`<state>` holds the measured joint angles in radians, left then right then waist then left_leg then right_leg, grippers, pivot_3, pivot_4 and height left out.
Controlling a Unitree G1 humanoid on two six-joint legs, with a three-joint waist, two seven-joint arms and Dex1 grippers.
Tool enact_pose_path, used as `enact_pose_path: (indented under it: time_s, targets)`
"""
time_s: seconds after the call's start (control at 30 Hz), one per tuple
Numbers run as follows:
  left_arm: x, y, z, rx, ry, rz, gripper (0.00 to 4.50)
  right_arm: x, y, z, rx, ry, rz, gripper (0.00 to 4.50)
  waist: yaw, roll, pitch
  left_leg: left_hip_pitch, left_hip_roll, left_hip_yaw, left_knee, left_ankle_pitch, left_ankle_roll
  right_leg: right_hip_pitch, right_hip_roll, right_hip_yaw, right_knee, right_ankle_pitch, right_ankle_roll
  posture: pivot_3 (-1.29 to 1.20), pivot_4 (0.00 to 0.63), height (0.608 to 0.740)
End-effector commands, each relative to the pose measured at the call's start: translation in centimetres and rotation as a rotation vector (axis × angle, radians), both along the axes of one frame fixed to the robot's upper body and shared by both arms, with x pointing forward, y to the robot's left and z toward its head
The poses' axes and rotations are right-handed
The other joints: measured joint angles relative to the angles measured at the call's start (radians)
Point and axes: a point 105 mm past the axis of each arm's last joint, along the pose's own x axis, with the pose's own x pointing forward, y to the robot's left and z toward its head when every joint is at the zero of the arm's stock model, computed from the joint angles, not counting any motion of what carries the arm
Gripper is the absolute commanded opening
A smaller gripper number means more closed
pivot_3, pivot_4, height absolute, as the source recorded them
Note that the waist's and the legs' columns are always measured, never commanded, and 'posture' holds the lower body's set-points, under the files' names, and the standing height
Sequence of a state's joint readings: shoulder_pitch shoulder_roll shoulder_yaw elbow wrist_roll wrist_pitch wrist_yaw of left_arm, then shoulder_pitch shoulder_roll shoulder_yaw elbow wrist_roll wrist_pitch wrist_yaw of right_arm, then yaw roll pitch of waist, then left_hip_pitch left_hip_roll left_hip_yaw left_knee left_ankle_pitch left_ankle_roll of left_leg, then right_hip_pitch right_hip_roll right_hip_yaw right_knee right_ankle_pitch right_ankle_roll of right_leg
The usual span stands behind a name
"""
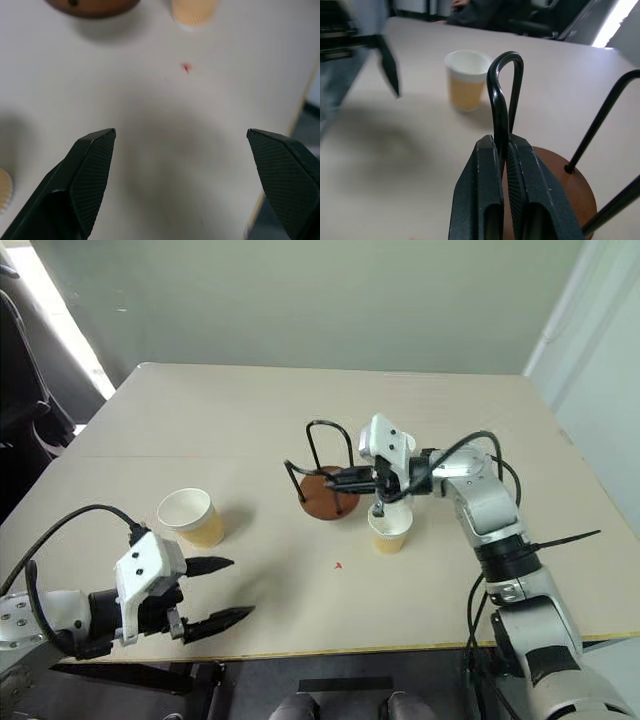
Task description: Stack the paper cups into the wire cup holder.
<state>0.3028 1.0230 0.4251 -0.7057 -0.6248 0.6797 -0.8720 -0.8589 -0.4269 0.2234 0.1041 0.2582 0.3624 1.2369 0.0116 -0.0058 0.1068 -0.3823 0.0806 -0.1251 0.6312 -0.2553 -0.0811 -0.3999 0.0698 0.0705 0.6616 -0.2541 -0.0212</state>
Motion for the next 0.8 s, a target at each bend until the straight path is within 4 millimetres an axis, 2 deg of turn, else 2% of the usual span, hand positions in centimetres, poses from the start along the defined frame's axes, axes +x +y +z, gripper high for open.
enact_pose_path:
  time_s: [0.03,0.13,0.23,0.7,0.8]
  targets:
    - [-0.7,0.1,-0.7,0.073,0.022,-0.065,4.5,-3.2,0.3,-0.1,-0.041,-0.005,0.178,0.07,-0.001,0.0,0.0,0.0,0.0,0.0,0.0,0.0,0.0,0.0,0.001,0.001,0.0,0.0,0.0,0.0,0.15,0.74]
    - [-0.7,0.4,-1.2,0.094,0.033,-0.071,4.5,-4.6,-0.1,-1.2,-0.082,0.01,0.256,0.07,-0.003,0.0,0.0,0.0,0.001,0.001,0.0,0.0,0.0,0.0,0.004,0.003,0.0,0.0,0.0,0.0,0.15,0.74]
    - [-0.7,0.1,-1.2,0.089,0.028,-0.078,4.5,-5.1,-0.1,-1.7,-0.103,0.008,0.296,0.07,-0.004,0.0,0.0,0.001,0.003,0.001,0.001,-0.001,0.0,0.0,0.009,0.009,0.0,0.0,0.001,0.0,0.15,0.74]
    - [-0.3,-0.2,-0.2,0.074,-0.009,-0.076,4.5,-4.4,0.3,-4.5,-0.233,-0.073,0.371,0.07,-0.005,-0.001,0.0,0.002,0.005,-0.001,0.002,-0.003,0.002,0.0,0.011,0.011,0.001,0.001,0.0,0.0,0.15,0.74]
    - [-0.2,-0.5,0.7,0.049,-0.038,-0.084,4.5,-4.1,0.2,-4.8,-0.255,-0.08,0.377,0.74,-0.005,-0.001,0.0,0.002,0.005,-0.002,0.002,-0.003,0.002,0.0,0.011,0.011,0.001,0.001,0.0,0.0,0.15,0.74]
